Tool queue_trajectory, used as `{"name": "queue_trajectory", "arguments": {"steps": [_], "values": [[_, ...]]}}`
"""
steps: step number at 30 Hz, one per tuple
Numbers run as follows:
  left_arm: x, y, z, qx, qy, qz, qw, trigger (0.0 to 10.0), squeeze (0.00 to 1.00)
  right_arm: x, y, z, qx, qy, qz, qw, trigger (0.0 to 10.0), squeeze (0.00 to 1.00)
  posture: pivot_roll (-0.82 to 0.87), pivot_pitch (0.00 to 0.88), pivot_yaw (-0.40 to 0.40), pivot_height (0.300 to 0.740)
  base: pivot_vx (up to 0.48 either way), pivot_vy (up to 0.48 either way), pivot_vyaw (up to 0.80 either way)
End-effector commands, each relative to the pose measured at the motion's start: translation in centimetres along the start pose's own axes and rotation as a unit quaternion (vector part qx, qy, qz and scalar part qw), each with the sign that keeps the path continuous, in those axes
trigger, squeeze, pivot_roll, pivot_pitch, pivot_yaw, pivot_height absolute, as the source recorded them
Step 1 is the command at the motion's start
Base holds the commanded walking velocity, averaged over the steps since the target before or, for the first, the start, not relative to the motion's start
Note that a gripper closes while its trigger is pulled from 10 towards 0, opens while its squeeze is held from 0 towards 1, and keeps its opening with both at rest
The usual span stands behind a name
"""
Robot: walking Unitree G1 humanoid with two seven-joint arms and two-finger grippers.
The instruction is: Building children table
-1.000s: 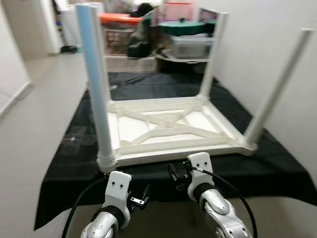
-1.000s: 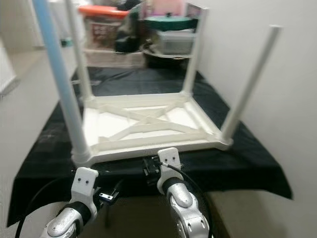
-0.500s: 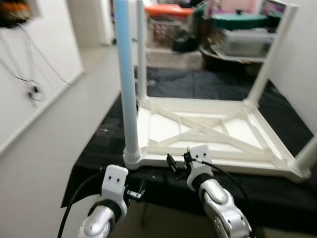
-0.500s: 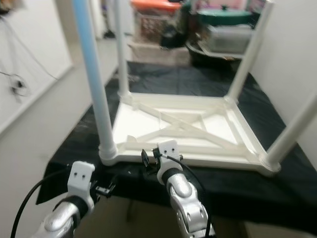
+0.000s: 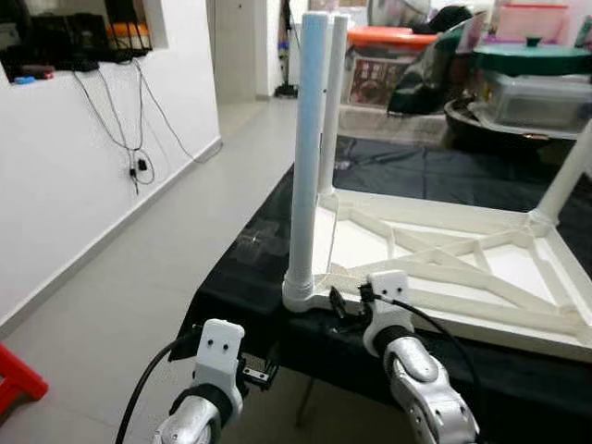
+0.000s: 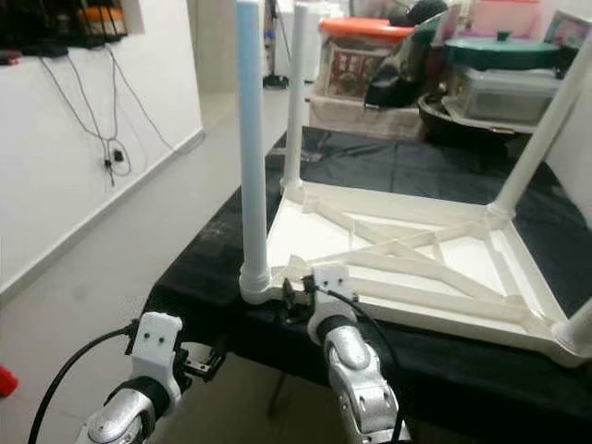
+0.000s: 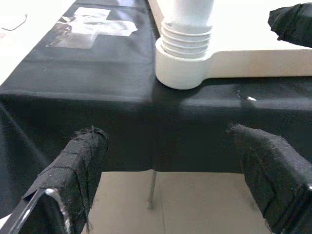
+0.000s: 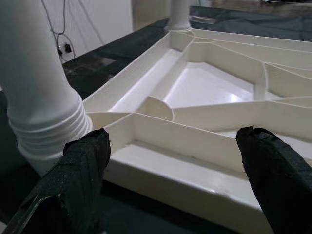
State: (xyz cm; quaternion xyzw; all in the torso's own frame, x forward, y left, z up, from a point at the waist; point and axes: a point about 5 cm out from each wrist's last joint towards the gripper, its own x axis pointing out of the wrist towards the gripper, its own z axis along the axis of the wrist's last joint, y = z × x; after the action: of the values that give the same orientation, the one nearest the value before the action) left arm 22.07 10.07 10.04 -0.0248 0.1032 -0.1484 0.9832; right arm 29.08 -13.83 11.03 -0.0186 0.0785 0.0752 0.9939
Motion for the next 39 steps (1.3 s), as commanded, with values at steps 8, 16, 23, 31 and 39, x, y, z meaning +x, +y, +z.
{"name": "queue_trajectory", "arguments": {"steps": [8,16,23,31,39], "values": [[-0.1,0.0,0.0,-0.002,0.002,0.001,1.000,10.0,0.00,0.9,-1.2,0.1,0.016,0.010,0.039,0.999,10.0,0.06,0.04,0.000,-0.063,0.740,0.000,0.000,0.00],[-0.6,-0.2,0.1,-0.013,0.004,-0.004,1.000,10.0,0.00,2.0,-4.8,3.1,0.007,-0.007,0.200,0.980,10.0,0.00,0.05,0.000,-0.063,0.740,0.000,0.000,0.00],[-0.9,-0.4,0.1,-0.014,0.004,-0.007,1.000,10.0,0.00,2.6,-5.1,5.3,0.006,-0.017,0.288,0.958,10.0,0.00,0.05,0.000,-0.063,0.740,0.000,0.000,0.00],[-1.1,-0.6,0.4,-0.014,0.002,-0.009,1.000,10.0,0.00,4.2,-3.6,7.5,0.003,-0.041,0.342,0.939,10.0,0.00,0.06,0.000,-0.070,0.740,0.000,0.000,0.00],[-1.2,-0.7,0.5,-0.015,0.003,-0.009,1.000,10.0,0.00,5.4,-2.6,9.0,-0.006,-0.062,0.369,0.927,10.0,0.00,0.06,0.000,-0.071,0.740,0.000,0.000,0.00]]}}
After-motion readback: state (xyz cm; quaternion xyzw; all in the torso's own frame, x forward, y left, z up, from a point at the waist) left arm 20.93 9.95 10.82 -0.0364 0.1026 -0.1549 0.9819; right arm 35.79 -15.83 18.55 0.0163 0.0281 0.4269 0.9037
